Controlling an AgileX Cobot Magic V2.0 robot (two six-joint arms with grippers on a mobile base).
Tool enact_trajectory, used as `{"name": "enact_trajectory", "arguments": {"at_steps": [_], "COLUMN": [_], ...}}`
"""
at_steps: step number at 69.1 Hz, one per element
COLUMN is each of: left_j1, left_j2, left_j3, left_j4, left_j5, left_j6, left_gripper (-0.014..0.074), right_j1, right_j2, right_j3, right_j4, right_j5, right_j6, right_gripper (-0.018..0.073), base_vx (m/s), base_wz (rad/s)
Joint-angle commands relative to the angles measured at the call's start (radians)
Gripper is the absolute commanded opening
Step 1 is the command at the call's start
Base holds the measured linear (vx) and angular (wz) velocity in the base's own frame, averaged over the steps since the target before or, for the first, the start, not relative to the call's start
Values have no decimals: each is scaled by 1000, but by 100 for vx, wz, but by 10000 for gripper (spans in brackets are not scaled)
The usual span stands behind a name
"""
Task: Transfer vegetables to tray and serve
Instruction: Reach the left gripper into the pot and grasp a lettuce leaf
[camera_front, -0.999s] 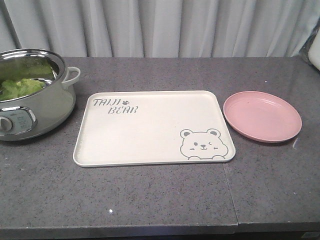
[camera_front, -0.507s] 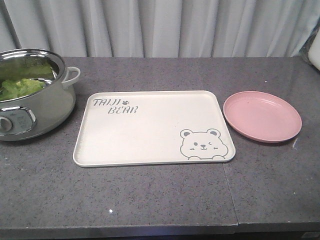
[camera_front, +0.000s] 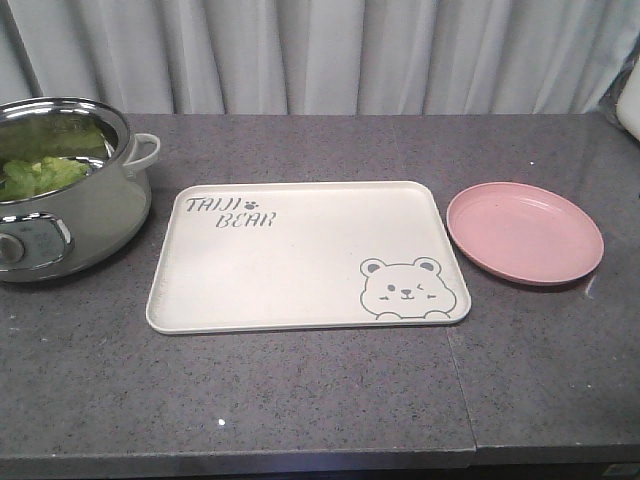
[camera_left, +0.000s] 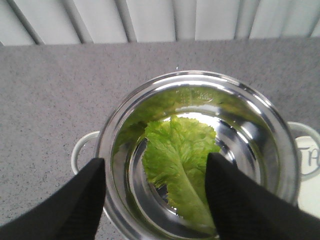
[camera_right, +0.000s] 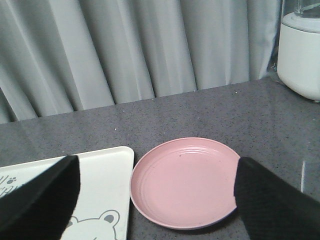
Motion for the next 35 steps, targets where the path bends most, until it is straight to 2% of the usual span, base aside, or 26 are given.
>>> {"name": "enact_trajectory", "arguments": {"at_steps": [1, 6, 17, 23, 35], "left_j1": [5, 5, 11, 19, 40], "left_j2": [122, 222, 347, 381, 396], "left_j3": [-195, -273, -288, -288, -284], "left_j4": [-6, -51, -70, -110, -115], "left_j5": [93, 117, 132, 144, 141], "left_j6": [23, 12, 2, 2, -1], "left_gripper": [434, 434, 435, 438, 438], "right_j1": [-1, -1, -1, -1, -1], "right_j2": [3, 3, 3, 3, 3], "right_j3": [-34, -34, -34, -34, -34], "right_j4": [-8, -8, -8, -8, -8], "right_j5": [-46, -31, 16, 20, 18], "right_j6": [-25, -35, -38, -40, -40], "right_gripper": [594, 594, 594, 594, 594], "base_vx": [0, 0, 0, 0, 0], "base_wz": [0, 0, 0, 0, 0]}}
